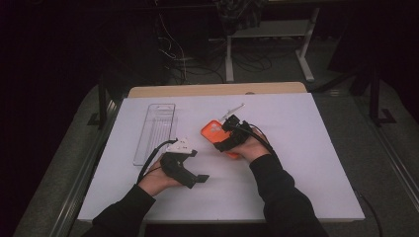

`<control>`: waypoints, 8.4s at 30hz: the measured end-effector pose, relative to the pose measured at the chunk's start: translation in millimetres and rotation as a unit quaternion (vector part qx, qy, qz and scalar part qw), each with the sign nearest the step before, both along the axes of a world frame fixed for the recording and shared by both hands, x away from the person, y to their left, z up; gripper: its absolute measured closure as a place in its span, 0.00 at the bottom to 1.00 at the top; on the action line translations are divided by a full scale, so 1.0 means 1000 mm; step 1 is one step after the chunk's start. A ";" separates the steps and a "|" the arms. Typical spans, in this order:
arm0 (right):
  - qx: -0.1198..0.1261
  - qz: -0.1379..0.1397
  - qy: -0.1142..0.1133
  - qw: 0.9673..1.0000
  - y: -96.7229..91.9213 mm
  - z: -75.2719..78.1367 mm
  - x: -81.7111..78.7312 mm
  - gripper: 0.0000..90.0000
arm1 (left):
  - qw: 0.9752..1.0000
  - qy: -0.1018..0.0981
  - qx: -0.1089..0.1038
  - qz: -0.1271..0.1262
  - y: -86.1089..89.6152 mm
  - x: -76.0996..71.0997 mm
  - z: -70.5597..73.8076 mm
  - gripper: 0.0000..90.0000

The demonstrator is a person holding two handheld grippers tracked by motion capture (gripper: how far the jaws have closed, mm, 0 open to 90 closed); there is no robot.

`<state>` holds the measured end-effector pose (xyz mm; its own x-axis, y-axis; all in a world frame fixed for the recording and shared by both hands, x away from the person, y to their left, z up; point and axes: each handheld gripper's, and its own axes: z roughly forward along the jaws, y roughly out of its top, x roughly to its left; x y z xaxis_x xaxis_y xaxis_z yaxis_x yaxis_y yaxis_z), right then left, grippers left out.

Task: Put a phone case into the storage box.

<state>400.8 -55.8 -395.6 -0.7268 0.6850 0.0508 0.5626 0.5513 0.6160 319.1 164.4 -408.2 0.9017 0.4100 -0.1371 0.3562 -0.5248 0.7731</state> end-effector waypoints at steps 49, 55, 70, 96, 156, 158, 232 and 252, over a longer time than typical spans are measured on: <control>0.040 0.222 -0.013 0.974 -0.065 0.020 -0.039 0.16 | 0.993 -0.007 0.003 -0.118 -0.012 0.038 0.047 0.00; 0.038 0.245 -0.003 0.969 -0.058 0.017 -0.042 0.16 | 0.991 -0.008 0.003 -0.136 -0.013 0.035 0.045 0.00; 0.026 0.301 0.014 0.953 -0.032 0.011 -0.055 0.16 | 0.984 -0.003 0.013 -0.178 -0.020 0.027 0.042 0.00; 0.022 0.334 -0.007 0.942 -0.017 0.020 -0.068 0.16 | 0.970 -0.009 0.094 -0.224 -0.040 0.017 0.024 0.01; 0.082 0.053 -0.033 0.995 -0.086 0.022 -0.063 0.00 | 0.995 -0.002 0.097 -0.017 -0.014 0.032 0.025 0.18; 0.080 0.043 -0.040 0.995 -0.085 0.019 -0.064 0.00 | 0.995 -0.004 0.100 -0.002 -0.013 0.032 0.026 0.18; -0.192 0.120 -0.335 0.915 -0.036 -0.024 -0.100 0.00 | 0.994 0.002 0.100 0.047 -0.015 0.031 0.023 0.18; -0.293 0.179 -0.451 0.824 -0.016 -0.035 -0.117 0.05 | 0.994 0.007 0.100 0.044 -0.014 0.031 0.025 0.18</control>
